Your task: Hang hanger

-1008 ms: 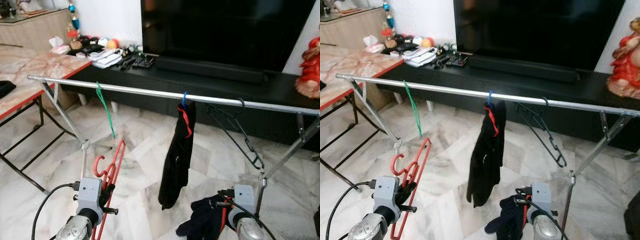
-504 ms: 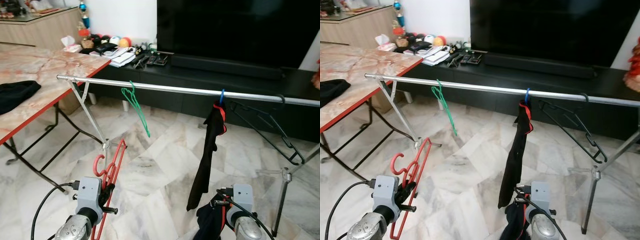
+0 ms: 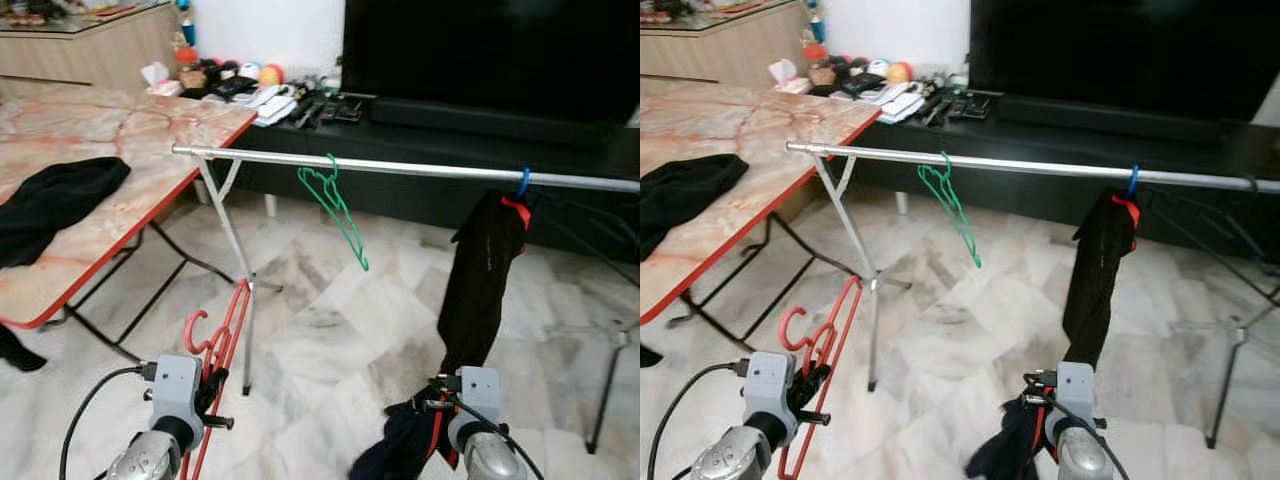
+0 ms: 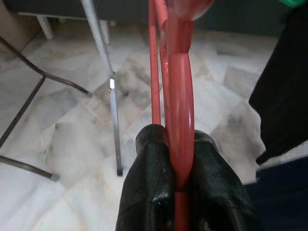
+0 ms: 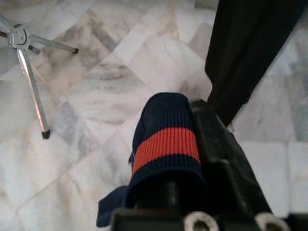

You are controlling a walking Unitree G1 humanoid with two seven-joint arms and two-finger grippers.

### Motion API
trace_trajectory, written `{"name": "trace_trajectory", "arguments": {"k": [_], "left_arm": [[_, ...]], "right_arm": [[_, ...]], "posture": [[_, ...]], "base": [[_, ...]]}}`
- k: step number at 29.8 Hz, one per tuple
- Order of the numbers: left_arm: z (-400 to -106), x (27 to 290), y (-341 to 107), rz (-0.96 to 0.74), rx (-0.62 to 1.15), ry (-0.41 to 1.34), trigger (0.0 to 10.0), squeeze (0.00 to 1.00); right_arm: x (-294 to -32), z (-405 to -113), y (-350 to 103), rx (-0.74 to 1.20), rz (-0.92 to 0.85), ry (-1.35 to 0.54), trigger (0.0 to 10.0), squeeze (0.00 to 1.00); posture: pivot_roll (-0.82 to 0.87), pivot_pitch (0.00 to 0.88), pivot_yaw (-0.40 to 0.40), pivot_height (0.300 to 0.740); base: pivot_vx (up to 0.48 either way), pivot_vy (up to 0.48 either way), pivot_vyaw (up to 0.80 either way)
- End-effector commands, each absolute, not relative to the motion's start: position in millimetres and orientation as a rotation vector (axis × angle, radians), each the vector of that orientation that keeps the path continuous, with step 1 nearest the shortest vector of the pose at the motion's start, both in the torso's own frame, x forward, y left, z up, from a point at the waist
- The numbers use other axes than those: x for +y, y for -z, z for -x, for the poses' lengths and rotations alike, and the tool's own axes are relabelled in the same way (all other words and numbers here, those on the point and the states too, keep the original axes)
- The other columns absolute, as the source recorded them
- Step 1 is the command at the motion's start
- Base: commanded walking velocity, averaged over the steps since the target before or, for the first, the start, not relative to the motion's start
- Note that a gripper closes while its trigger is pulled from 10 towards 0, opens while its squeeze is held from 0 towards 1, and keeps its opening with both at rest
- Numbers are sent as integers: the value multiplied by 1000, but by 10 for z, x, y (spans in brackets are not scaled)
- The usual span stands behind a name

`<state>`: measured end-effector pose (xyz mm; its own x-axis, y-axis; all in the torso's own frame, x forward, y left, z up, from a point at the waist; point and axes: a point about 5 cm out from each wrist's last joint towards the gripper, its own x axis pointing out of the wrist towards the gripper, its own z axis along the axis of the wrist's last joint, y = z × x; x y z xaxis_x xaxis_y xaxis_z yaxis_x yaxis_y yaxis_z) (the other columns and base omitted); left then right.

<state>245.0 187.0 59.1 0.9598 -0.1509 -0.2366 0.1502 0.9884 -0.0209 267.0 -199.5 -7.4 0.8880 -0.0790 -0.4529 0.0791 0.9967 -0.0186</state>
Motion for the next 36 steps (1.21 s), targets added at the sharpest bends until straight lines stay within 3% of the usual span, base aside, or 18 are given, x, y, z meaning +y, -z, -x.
{"name": "trace_trajectory", "arguments": {"k": [1, 8, 23, 31, 36], "left_arm": [[-2419, 1964, -589, -1, 248, 127, 10000, 0], [-2435, 1988, -598, -36, 250, 150, 10000, 0], [-2411, 2007, -538, -81, 318, 268, 10000, 0], [-2402, 1903, -410, -210, 439, 504, 10000, 0], [-2405, 1900, -390, -235, 457, 532, 10000, 0]], "right_arm": [[-1872, -2752, 6, 431, -23, 55, 10000, 0], [-1877, -2783, -13, 430, -25, 63, 10000, 0], [-1851, -2871, -84, 406, -12, 50, 10000, 0], [-1745, -3083, -266, 364, 29, -44, 10000, 0], [-1719, -3111, -286, 367, 51, -69, 10000, 0]], "posture": [[30, 56, 4, 740], [30, 53, 4, 740], [31, 38, 7, 740], [23, 27, 24, 740], [21, 27, 25, 740]], "base": [[0, 480, 0], [0, 220, 0], [0, 0, -752], [0, 0, 0], [0, 0, 0]]}}
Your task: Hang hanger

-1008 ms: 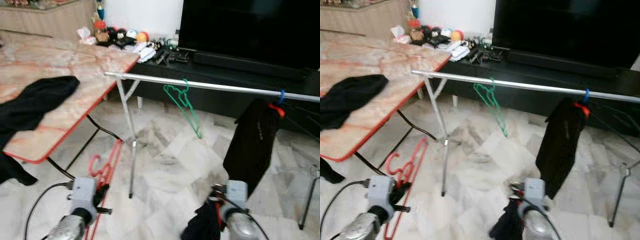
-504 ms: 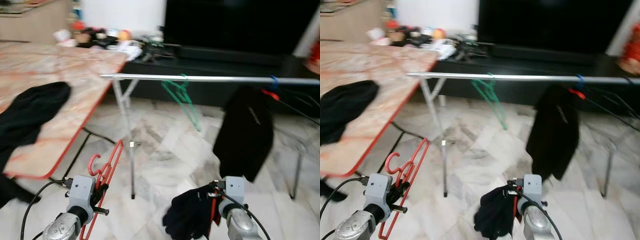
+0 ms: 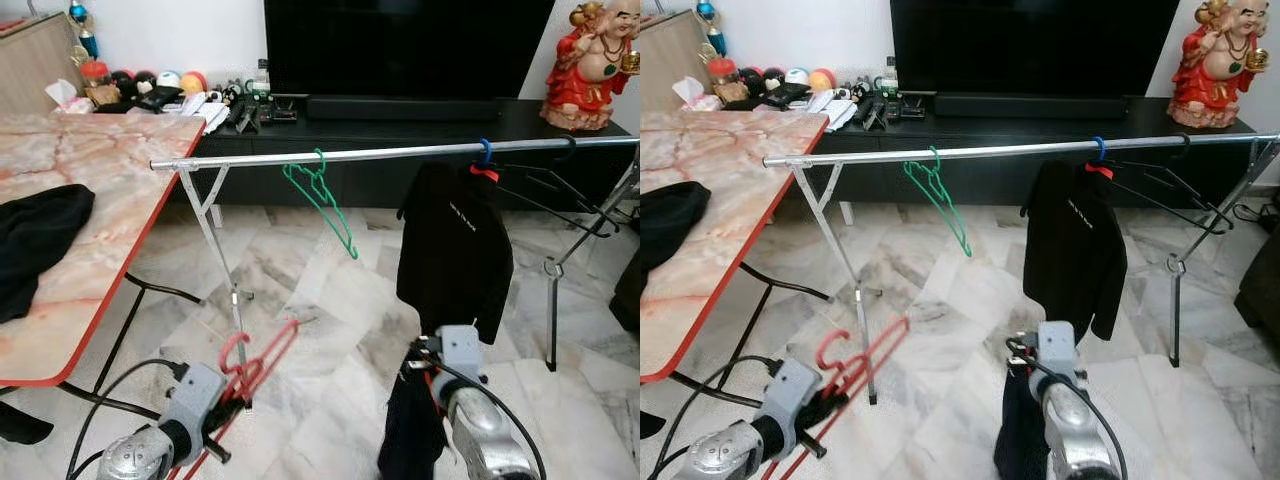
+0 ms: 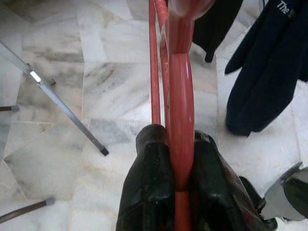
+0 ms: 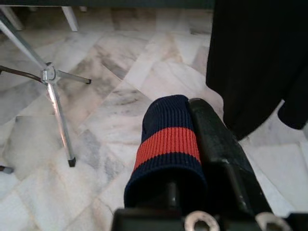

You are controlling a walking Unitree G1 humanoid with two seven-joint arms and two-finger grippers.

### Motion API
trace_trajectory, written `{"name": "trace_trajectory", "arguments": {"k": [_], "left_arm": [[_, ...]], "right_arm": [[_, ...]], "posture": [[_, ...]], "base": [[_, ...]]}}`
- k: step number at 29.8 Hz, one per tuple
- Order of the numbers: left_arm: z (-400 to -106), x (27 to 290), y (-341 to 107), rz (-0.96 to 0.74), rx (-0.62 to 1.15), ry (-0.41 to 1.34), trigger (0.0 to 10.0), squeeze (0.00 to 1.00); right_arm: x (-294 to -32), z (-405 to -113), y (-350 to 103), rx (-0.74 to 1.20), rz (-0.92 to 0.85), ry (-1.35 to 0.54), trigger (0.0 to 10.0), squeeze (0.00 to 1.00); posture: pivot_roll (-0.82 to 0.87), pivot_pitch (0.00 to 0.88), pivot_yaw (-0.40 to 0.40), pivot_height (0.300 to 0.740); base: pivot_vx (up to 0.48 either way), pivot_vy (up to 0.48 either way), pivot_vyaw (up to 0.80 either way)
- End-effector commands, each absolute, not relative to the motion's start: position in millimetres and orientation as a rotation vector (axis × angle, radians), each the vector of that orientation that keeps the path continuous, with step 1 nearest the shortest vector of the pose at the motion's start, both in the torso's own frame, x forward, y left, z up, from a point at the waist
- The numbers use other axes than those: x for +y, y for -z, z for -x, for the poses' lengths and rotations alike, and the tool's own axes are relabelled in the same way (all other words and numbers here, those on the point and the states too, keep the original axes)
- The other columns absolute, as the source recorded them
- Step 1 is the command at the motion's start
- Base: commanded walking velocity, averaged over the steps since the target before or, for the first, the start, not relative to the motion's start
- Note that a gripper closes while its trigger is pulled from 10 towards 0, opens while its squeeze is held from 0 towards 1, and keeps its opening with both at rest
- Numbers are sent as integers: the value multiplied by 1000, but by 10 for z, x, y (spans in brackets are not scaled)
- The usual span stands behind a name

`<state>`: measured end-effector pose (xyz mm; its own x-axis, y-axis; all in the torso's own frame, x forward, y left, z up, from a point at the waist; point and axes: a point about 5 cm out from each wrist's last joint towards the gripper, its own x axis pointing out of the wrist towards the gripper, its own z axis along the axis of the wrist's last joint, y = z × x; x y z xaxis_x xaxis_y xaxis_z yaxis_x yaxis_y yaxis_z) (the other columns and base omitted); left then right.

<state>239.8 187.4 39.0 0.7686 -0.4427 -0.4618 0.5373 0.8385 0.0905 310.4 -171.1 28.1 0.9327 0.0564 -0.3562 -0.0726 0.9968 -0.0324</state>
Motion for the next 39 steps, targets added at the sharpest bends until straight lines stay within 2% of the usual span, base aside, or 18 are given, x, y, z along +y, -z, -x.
{"name": "trace_trajectory", "arguments": {"k": [1, 8, 19, 39], "left_arm": [[-2469, 1864, -363, -299, 506, 657, 10000, 0], [-2592, 1671, -376, -351, 601, 988, 10000, 0], [-2725, 1524, -546, -265, 625, 1207, 10000, 0], [-2932, 1451, -638, -143, 506, 1135, 10000, 0]], "right_arm": [[-1625, -3241, -372, 387, 112, -145, 10000, 0], [-1371, -3497, -621, 405, 224, -307, 10000, 0], [-1304, -3584, -725, 412, 298, -398, 10000, 0], [-1240, -3529, -606, 472, 234, -387, 10000, 0]], "posture": [[13, 26, 31, 740], [10, 19, 29, 740], [0, 16, 23, 740], [22, 7, 15, 740]], "base": [[0, 0, 0], [0, 0, 0], [0, 0, 0], [0, 0, 0]]}}
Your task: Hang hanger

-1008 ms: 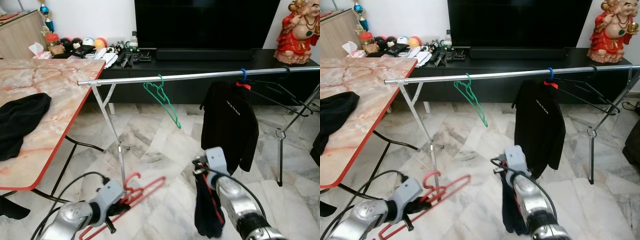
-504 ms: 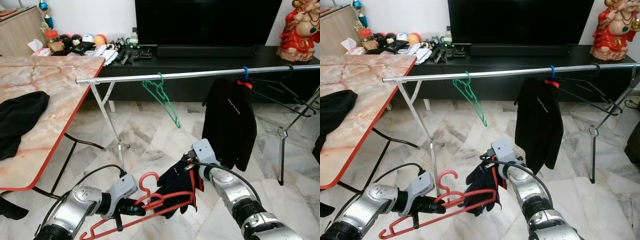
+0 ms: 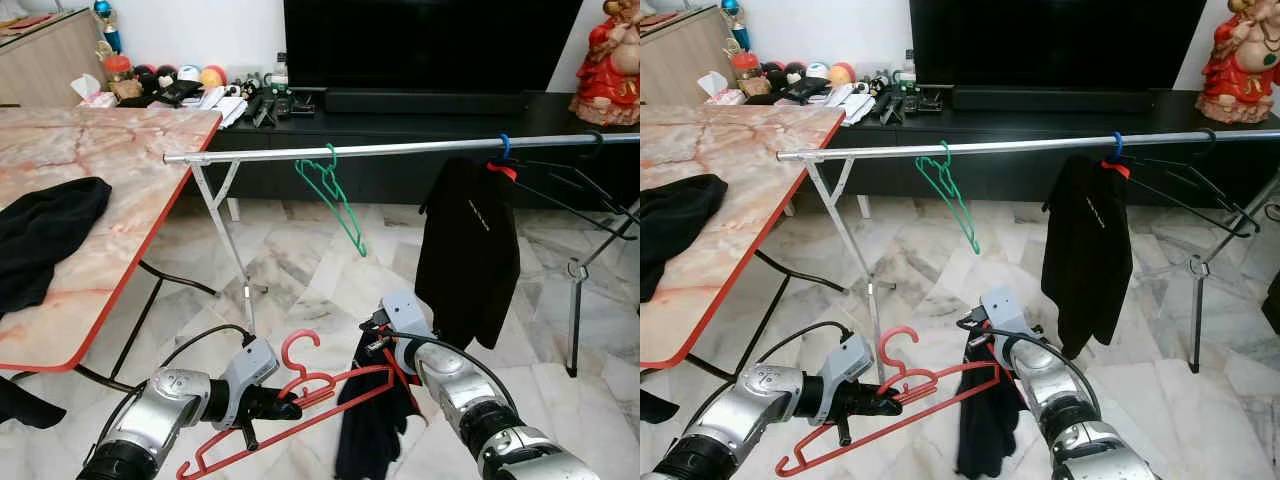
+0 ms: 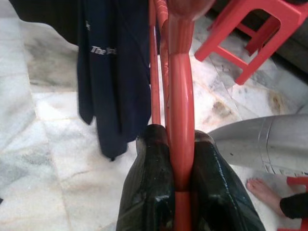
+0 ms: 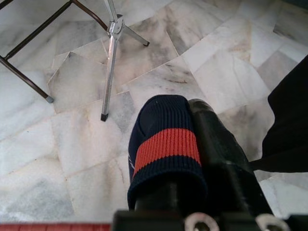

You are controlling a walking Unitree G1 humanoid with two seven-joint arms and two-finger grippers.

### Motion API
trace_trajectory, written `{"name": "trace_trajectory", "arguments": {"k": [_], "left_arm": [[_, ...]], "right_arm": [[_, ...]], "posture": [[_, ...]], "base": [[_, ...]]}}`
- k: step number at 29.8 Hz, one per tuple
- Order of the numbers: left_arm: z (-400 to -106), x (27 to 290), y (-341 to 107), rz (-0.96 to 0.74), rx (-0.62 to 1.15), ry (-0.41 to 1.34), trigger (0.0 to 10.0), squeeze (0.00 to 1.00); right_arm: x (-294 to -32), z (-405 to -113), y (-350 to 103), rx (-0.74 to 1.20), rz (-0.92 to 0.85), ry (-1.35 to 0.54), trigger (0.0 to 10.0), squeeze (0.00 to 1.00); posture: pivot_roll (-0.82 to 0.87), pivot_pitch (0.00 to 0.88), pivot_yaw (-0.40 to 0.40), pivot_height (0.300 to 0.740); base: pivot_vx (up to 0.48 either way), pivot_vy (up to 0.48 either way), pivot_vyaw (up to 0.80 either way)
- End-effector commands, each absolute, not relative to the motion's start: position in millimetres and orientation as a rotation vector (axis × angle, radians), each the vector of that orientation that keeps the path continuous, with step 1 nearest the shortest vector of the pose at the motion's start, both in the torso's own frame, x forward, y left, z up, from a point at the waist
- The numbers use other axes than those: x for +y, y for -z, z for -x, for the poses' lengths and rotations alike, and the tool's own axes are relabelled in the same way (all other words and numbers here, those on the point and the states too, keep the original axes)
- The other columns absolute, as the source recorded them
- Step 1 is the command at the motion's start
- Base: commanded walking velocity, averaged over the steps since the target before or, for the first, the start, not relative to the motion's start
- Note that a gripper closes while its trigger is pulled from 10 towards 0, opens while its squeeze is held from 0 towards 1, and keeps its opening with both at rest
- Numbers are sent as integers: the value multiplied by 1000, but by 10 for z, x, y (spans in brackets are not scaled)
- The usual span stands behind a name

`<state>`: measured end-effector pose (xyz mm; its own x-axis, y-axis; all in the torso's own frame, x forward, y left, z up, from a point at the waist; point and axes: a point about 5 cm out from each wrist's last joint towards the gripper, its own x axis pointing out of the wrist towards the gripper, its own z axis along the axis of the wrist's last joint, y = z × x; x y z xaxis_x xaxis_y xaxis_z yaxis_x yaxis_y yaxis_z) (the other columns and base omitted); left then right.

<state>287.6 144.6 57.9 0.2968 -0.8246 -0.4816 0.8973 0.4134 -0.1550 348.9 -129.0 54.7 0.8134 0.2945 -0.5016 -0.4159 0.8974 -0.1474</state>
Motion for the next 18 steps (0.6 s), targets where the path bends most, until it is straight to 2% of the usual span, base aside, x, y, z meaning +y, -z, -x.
{"name": "trace_trajectory", "arguments": {"k": [1, 11, 18], "left_arm": [[-2936, 1448, -642, -139, 503, 1133, 10000, 0], [-2931, 1414, -632, -85, 519, 1182, 10000, 0], [-2959, 1410, -601, -95, 516, 1141, 10000, 0]], "right_arm": [[-1237, -3523, -598, 475, 229, -389, 10000, 0], [-1239, -3487, -542, 487, 249, -397, 10000, 0], [-1233, -3555, -645, 455, 250, -403, 10000, 0]], "posture": [[22, 7, 15, 740], [23, 8, 12, 740], [22, 11, 12, 740]], "base": [[0, 0, 0], [0, 0, 0], [0, 0, 0]]}}
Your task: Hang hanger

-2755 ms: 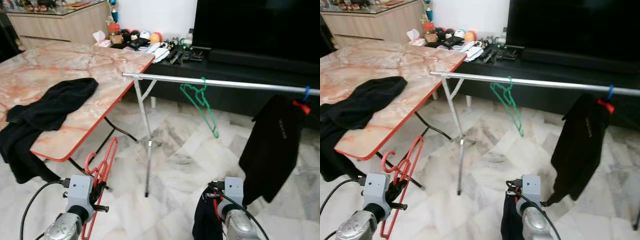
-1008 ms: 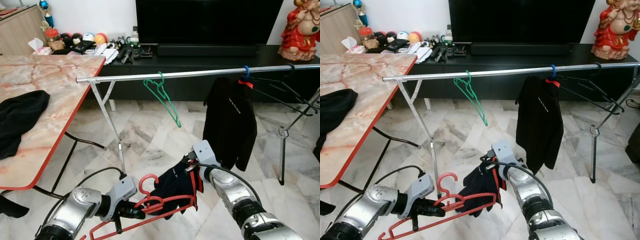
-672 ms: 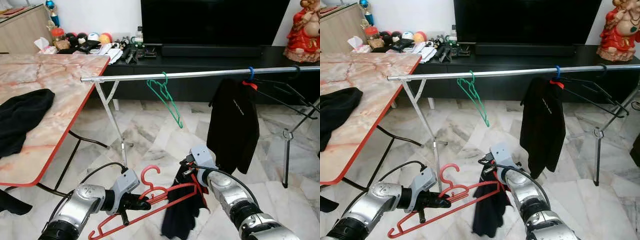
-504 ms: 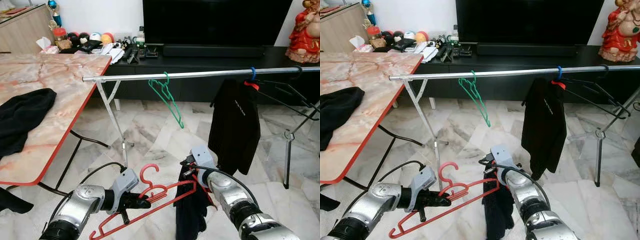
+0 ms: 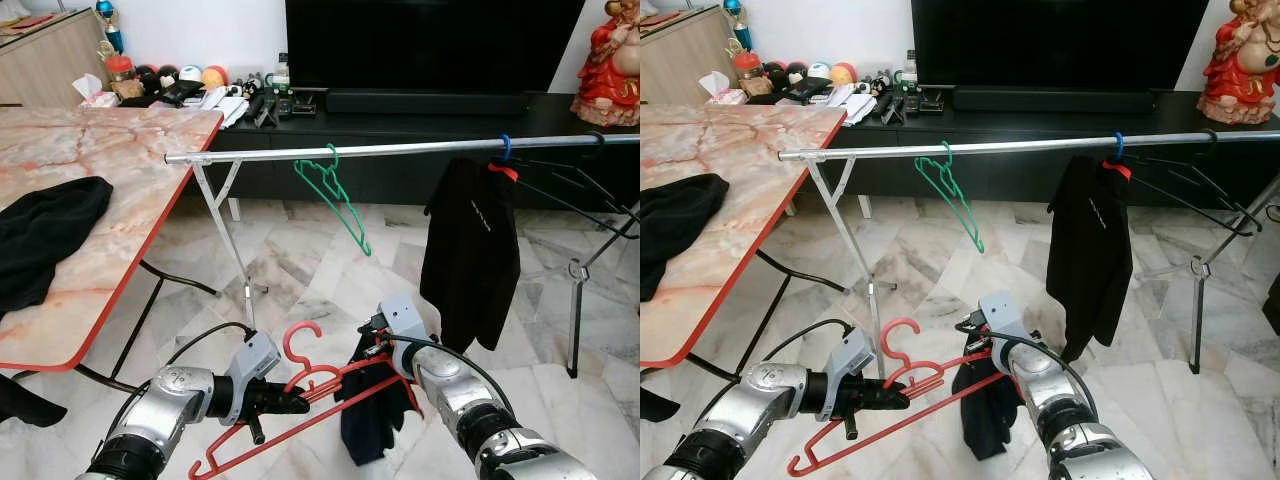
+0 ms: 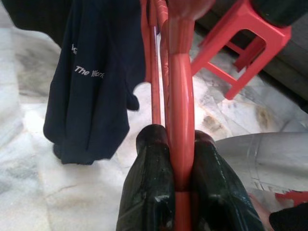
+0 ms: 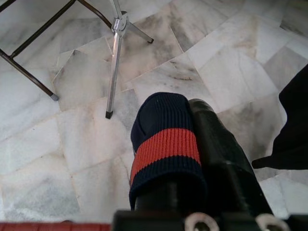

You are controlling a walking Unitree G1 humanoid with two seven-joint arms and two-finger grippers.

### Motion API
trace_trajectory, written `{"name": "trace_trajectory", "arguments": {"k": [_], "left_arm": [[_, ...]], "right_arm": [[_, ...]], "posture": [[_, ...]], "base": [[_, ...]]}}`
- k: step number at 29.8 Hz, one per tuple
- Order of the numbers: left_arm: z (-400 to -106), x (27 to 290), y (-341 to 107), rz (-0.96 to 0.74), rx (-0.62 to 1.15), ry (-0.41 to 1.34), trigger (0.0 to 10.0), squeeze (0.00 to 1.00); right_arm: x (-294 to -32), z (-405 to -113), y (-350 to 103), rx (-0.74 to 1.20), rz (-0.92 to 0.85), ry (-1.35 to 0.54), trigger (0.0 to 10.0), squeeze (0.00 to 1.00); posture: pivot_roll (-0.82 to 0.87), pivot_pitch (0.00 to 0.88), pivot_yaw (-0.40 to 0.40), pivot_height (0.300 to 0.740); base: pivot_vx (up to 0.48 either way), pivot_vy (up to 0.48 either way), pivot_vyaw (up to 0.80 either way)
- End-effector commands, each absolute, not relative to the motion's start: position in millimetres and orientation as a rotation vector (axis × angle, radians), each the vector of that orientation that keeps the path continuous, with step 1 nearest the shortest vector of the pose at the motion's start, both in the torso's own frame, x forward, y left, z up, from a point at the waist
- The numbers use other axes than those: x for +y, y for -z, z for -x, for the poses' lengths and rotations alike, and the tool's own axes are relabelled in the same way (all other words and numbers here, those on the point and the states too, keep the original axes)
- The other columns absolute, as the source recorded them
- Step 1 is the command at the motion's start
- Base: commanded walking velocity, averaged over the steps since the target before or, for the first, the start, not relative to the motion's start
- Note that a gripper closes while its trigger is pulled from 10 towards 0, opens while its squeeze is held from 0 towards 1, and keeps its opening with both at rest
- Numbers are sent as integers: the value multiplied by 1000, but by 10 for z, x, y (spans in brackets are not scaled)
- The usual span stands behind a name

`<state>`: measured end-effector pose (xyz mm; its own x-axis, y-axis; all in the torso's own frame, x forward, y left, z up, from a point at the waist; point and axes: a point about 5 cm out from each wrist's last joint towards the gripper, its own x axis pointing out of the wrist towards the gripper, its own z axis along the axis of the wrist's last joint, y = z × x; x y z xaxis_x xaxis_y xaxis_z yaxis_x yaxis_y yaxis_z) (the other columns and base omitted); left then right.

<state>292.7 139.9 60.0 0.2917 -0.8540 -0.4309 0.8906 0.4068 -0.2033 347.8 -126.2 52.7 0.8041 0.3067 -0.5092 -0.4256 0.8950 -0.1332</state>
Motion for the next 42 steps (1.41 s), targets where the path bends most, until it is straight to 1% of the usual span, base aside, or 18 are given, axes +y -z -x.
{"name": "trace_trajectory", "arguments": {"k": [1, 2, 4, 10, 14, 19, 24, 31, 33, 35, 36, 42], "left_arm": [[-2959, 1410, -601, -95, 516, 1141, 10000, 0], [-2965, 1411, -594, -97, 517, 1132, 10000, 0], [-3005, 1427, -557, -74, 503, 1056, 10000, 0], [-2978, 1466, -478, -58, 521, 1014, 10000, 0], [-3042, 1486, -493, 25, 477, 913, 10000, 0], [-3100, 1509, -510, 37, 418, 824, 10000, 0], [-3095, 1478, -532, 75, 403, 845, 10000, 0], [-3077, 1418, -561, 125, 411, 914, 10000, 0], [-3031, 1376, -548, 134, 452, 985, 10000, 0], [-3031, 1376, -548, 134, 452, 985, 10000, 0], [-2983, 1384, -512, 129, 496, 1030, 10000, 0], [-2939, 1426, -472, 134, 534, 1049, 10000, 0]], "right_arm": [[-1233, -3555, -645, 455, 250, -403, 10000, 0], [-1232, -3556, -647, 455, 250, -403, 10000, 0], [-1237, -3565, -664, 449, 245, -403, 10000, 0], [-1267, -3561, -660, 446, 240, -397, 10000, 0], [-1275, -3550, -645, 449, 234, -398, 10000, 0], [-1292, -3531, -618, 457, 228, -397, 10000, 0], [-1292, -3510, -594, 466, 228, -412, 10000, 0], [-1218, -3569, -707, 433, 173, -450, 10000, 0], [-1184, -3640, -829, 391, 173, -454, 10000, 0], [-1184, -3640, -829, 391, 173, -454, 10000, 0], [-1163, -3719, -969, 349, 170, -448, 10000, 0], [-1148, -3797, -1142, 290, 149, -446, 10000, 0]], "posture": [[22, 11, 12, 740], [22, 11, 12, 740], [19, 12, 12, 740], [16, 14, 11, 740], [12, 12, 11, 740], [12, 13, 10, 740], [12, 12, 9, 740], [6, 13, 12, 740], [7, 12, 13, 740], [7, 12, 13, 740], [9, 15, 14, 740], [6, 16, 14, 740]], "base": [[0, 0, 0], [0, 0, 0], [0, 0, 0], [0, 0, 0], [0, 0, 0], [0, 0, 0], [0, 0, 0], [0, 0, 0], [0, 0, 0], [0, 0, 0], [0, 0, 0], [0, 0, 0]]}}
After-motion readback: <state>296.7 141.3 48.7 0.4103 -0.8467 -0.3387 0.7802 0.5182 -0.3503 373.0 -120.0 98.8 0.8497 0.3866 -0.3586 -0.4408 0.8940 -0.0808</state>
